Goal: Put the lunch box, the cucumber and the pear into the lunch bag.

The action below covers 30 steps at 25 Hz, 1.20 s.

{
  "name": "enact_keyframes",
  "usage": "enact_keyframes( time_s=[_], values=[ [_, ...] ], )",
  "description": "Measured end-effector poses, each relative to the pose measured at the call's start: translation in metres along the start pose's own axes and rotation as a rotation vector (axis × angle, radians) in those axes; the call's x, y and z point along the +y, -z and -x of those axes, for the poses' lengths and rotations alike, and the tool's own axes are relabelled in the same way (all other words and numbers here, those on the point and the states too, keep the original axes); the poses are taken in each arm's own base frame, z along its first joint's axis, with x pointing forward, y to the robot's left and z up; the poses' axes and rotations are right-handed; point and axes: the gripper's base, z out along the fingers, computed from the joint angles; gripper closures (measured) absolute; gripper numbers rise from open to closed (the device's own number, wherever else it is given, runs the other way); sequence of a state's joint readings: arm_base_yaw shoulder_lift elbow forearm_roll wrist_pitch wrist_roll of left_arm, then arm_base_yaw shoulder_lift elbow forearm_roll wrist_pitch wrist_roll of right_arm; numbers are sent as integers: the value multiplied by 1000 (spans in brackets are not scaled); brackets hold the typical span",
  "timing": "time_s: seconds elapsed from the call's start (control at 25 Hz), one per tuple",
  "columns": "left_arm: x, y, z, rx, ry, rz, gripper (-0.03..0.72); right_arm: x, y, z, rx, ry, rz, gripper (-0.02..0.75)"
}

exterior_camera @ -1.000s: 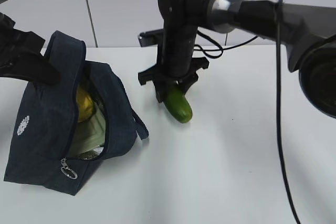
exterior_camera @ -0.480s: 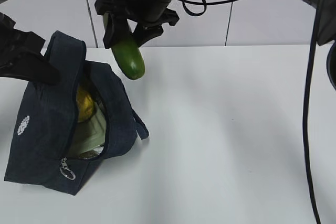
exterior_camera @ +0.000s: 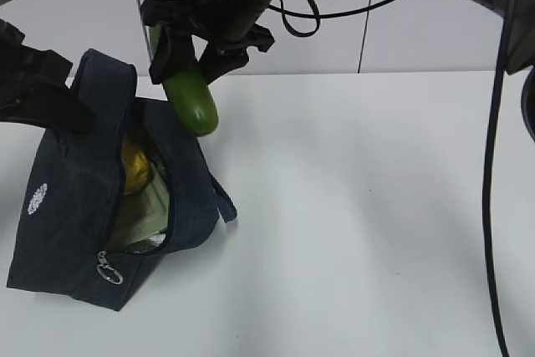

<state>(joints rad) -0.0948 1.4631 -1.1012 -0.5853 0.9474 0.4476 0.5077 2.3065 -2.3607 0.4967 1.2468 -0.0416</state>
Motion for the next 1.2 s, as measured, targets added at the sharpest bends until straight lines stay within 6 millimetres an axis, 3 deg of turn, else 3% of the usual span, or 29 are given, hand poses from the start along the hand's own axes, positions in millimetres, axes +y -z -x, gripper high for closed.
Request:
enact_keyframes(
  time_s=[0.16,0.56,0.68,0.96,1.2],
  values=[
    [0,0,0,0,-1,1,671,2,-1,-10,46,22,-12,334],
    [0,0,0,1,-1,2,671,18,38,-8,-17,93,-53,334],
    [0,0,0,1,-1,2,671,17,39,-12,-3,91,-64,334],
    [0,0,0,2,-1,1,671,9,36,-51,24,65,-76,334],
    [0,0,0,2,-1,1,671,20,27,-76,-90,54,144,334]
  ],
)
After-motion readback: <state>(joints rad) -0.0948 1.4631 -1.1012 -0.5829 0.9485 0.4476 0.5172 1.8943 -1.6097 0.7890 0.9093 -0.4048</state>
